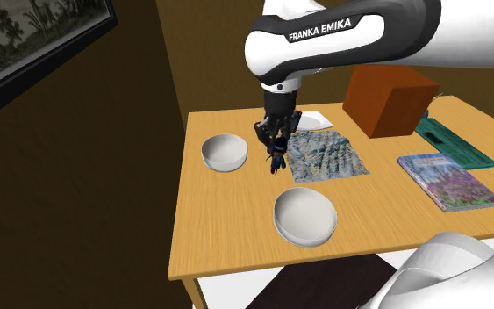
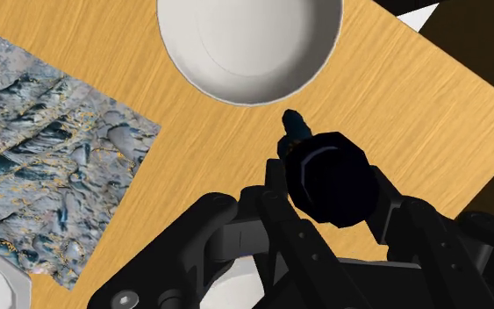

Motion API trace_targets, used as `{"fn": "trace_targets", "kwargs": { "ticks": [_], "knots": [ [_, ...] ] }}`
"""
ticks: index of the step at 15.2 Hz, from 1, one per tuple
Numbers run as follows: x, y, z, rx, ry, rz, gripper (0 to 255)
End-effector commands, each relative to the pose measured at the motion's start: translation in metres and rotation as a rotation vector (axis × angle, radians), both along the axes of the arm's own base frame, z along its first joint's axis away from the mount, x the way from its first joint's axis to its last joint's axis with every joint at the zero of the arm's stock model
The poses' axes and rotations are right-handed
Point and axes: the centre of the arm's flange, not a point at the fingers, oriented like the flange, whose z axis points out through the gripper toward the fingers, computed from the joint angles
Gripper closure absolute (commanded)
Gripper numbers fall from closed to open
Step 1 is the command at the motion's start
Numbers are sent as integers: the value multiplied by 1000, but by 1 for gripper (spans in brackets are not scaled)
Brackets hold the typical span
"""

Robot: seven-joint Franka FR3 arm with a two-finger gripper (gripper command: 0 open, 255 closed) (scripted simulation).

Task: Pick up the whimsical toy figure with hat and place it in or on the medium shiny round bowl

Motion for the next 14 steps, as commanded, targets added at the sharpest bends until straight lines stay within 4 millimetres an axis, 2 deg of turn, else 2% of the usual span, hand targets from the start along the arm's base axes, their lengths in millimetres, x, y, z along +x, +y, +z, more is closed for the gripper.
{"fn": "trace_targets", "kwargs": {
  "ticks": [1,6,7,14],
  "knots": [
    [-24,-8,4,0,0,0,255],
    [-87,-27,11,0,0,0,255],
    [-106,-33,14,0,0,0,255],
    [-106,-33,-23,0,0,0,255]
  ]
}}
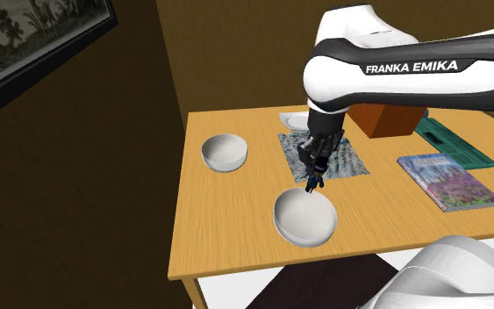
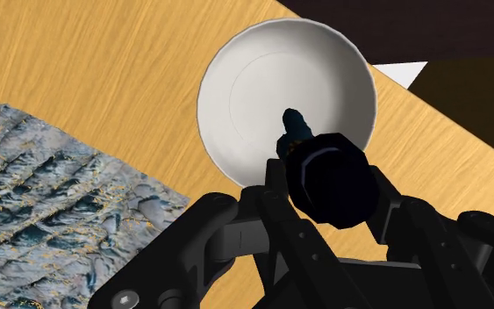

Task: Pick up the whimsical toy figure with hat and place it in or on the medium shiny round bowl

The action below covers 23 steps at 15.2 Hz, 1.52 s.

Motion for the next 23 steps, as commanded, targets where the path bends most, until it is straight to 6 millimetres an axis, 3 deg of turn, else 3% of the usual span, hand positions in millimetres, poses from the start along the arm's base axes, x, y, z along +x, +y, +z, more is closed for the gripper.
{"fn": "trace_targets", "kwargs": {
  "ticks": [1,14,22,23],
  "knots": [
    [0,1,-11,0,-1,0,255],
    [0,1,-80,0,-1,0,255],
    [0,1,-80,0,-1,0,255],
    [0,1,-80,0,-1,0,0]
  ]
}}
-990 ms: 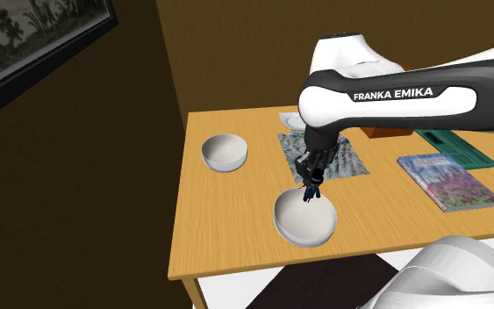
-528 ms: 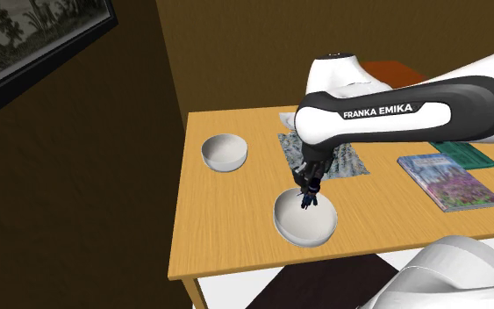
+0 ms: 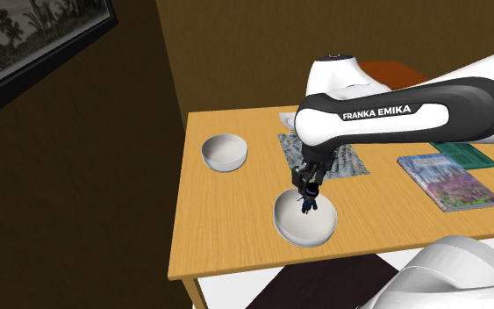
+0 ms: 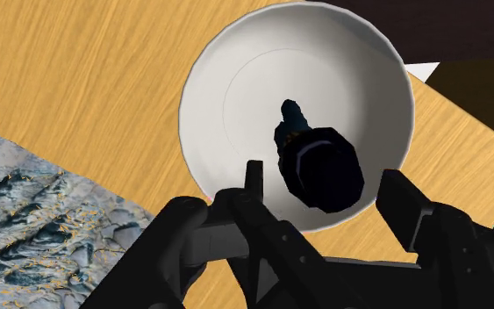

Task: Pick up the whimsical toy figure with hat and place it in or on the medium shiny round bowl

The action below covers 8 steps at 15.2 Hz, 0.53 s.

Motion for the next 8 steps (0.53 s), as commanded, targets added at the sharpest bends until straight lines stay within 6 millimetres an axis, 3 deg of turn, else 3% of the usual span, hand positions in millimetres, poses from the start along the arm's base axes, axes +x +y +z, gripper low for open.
{"fn": "trace_targets", "kwargs": {
  "ticks": [1,5,8],
  "knots": [
    [0,0,0,0,0,0,0],
    [0,0,0,0,0,0,0],
    [3,-1,39,0,0,0,0]
  ]
}}
